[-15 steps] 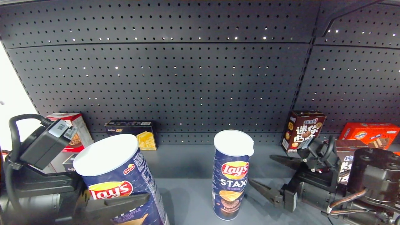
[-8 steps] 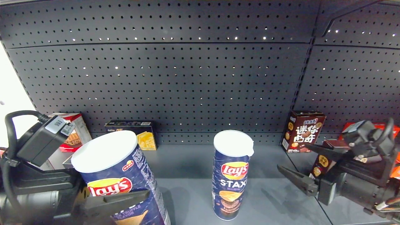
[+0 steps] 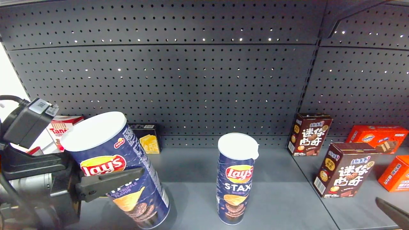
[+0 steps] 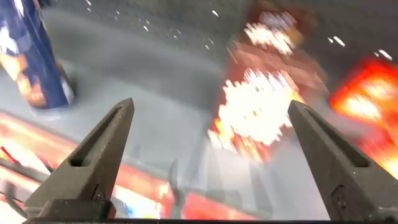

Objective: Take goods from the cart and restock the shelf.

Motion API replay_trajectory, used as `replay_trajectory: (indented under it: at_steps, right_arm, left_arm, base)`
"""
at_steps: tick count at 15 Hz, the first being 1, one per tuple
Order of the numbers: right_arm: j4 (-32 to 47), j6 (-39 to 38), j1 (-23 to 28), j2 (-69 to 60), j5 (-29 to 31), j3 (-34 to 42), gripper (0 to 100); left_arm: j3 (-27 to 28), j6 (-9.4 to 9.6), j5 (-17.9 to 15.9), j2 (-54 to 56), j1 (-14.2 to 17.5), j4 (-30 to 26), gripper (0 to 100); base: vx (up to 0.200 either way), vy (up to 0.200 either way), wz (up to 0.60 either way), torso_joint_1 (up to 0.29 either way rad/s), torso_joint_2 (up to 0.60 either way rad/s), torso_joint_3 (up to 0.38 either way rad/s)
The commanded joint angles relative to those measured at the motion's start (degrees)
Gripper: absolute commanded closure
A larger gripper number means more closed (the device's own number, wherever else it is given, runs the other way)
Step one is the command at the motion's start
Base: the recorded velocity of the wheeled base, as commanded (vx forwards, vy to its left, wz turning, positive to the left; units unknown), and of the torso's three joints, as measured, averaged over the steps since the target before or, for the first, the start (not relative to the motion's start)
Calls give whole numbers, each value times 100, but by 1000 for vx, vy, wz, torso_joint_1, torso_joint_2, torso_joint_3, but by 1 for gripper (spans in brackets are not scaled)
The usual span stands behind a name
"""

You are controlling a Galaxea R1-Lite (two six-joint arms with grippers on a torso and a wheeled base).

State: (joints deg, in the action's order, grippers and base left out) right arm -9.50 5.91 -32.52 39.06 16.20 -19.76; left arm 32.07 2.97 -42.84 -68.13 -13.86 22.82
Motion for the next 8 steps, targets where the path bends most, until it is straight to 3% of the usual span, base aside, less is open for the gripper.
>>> replay_trajectory:
  at_steps: [1, 4, 6, 8]
  right_arm:
    - [1301, 6, 466, -1840, 76, 78, 0]
    - [2259, 6, 1064, -2737, 76, 95, 0]
    - [3613, 112, 1521, -3906, 85, 95, 0]
    - [3727, 147, 1486, -3906, 340, 95, 0]
  left_arm:
    - [62, 1, -40, -77, -99, 3, 100]
    - [431, -7, 12, -359, -134, -67, 100]
    - [783, 45, 12, -824, -143, 56, 100]
    - [880, 1, 12, -930, -152, 126, 100]
  base:
    - [0, 0, 0, 0, 0, 0]
    - [0, 0, 0, 0, 0, 0]
    - [0, 0, 0, 0, 0, 0]
    - [0, 0, 0, 0, 0, 0]
